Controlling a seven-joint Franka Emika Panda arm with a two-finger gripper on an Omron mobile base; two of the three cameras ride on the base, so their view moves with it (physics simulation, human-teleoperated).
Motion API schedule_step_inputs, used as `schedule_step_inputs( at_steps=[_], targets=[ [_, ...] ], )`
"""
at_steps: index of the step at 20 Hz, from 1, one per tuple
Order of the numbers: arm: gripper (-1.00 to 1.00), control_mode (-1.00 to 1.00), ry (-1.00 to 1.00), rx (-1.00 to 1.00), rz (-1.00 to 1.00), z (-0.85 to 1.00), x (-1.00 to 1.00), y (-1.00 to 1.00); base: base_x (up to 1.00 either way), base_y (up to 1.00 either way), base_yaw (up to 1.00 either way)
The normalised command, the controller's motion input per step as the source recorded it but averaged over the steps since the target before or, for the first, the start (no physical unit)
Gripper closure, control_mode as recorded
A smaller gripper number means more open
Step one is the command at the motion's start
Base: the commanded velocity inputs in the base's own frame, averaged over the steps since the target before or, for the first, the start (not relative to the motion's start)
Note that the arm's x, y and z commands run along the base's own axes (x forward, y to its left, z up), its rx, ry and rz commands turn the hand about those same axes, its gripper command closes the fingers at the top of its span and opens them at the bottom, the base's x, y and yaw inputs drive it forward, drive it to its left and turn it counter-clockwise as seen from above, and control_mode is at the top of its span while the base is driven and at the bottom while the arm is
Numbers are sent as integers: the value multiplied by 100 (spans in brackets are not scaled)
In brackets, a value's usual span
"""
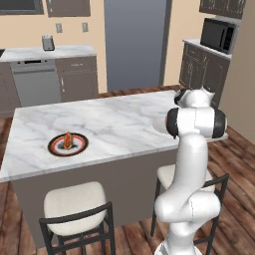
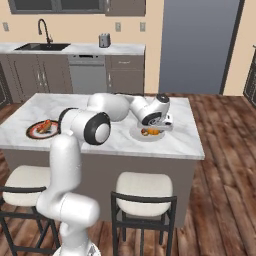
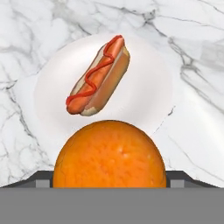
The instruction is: Pick up the orange and peach from the fridge and place one fruit on each plate on the dining counter.
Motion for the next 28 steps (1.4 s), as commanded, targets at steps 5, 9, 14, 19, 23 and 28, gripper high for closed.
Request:
schedule_step_inputs(
  at_steps=[5, 9, 14, 19, 23, 28],
  targets=[
    [100, -100, 1, 0, 2, -30, 37, 0, 0, 0, 0],
    [100, -100, 1, 0, 1, -24, 38, 0, 0, 0, 0],
    [100, -100, 0, 0, 0, -22, 24, 0, 0, 0, 0],
    [100, -100, 0, 0, 0, -21, 14, 0, 0, 0, 0],
    [100, -100, 0, 0, 0, -22, 8, 0, 0, 0, 0],
    [100, -100, 0, 0, 0, -20, 7, 0, 0, 0, 0]
  ],
)
